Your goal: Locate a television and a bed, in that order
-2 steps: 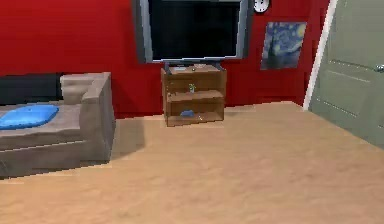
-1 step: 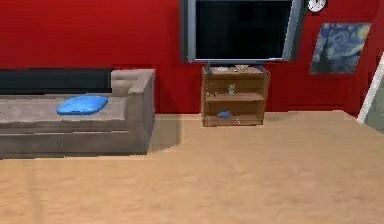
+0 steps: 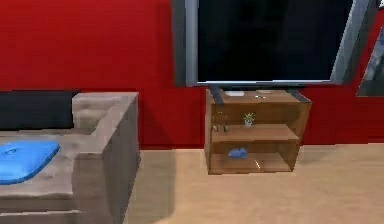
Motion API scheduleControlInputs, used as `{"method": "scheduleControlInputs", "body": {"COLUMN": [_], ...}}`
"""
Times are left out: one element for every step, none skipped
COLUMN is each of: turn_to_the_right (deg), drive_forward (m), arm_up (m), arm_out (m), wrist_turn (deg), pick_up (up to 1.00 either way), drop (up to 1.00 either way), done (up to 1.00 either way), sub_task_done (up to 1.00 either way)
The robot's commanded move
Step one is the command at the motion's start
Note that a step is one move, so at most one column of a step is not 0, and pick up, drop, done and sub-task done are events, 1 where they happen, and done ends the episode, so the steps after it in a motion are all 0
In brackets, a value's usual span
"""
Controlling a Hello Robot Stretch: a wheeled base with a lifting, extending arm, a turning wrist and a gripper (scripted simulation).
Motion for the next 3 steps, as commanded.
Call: {"method": "scheduleControlInputs", "body": {"turn_to_the_right": [-3.0, 0.0, 33.0], "drive_forward": [0.00, 0.75, 0.00], "arm_up": [0.00, 0.00, 0.00], "arm_out": [0.00, 0.00, 0.00], "wrist_turn": [0.0, 0.0, 0.0], "pick_up": [0.00, 0.00, 0.00], "drop": [0.00, 0.00, 0.00], "done": [0.00, 0.00, 0.00], "sub_task_done": [0.00, 0.00, 0.00]}}
